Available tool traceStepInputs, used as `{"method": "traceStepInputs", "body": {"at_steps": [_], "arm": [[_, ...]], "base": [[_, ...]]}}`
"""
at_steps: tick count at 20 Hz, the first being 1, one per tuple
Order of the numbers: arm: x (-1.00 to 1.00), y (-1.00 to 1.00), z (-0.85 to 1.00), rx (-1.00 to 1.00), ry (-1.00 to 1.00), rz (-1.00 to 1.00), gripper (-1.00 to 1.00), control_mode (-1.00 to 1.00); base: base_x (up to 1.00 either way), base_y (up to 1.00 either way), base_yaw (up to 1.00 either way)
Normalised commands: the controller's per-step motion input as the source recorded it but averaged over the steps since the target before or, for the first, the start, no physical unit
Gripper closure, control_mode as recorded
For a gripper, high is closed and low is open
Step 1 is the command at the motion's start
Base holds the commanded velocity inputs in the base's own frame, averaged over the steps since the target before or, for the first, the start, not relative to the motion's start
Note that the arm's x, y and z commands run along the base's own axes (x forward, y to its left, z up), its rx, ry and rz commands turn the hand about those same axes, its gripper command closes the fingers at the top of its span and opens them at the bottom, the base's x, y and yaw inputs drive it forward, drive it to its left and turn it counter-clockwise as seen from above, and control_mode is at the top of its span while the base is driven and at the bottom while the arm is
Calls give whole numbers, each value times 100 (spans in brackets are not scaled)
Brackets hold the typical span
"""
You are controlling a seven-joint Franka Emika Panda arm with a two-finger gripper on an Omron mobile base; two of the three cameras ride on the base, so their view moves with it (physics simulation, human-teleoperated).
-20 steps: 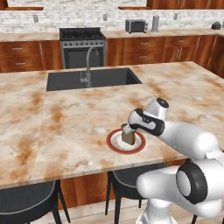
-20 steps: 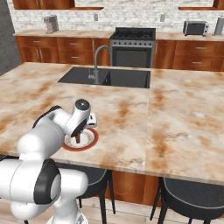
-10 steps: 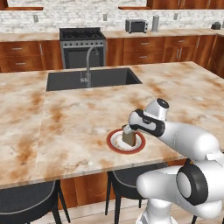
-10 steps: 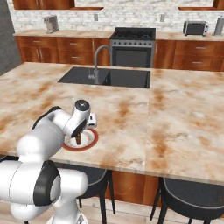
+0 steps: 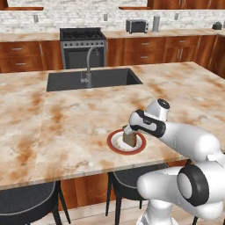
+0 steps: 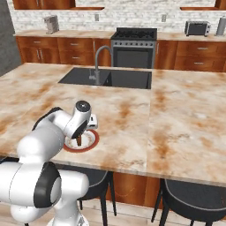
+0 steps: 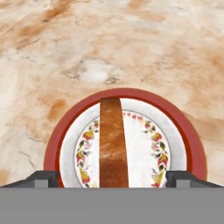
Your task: Start the toaster. Once the lever pops up, take the bread to the plate on the dining counter.
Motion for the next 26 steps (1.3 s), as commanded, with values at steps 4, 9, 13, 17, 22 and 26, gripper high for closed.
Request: {"method": "traceStepInputs", "body": {"at_steps": [4,9,13,17,22,26], "arm": [[0,0,6,0,0,0,-100,-100],[-2,0,20,0,0,0,-100,-100],[-25,0,35,0,0,0,-100,-100],[-64,0,33,-1,0,-8,-100,-100],[-78,0,33,-1,2,-21,-100,-100],[-50,0,49,-1,0,-12,-100,-100]], "base": [[0,0,0],[0,0,0],[0,0,0],[0,0,0],[0,0,0],[0,0,0]]}}
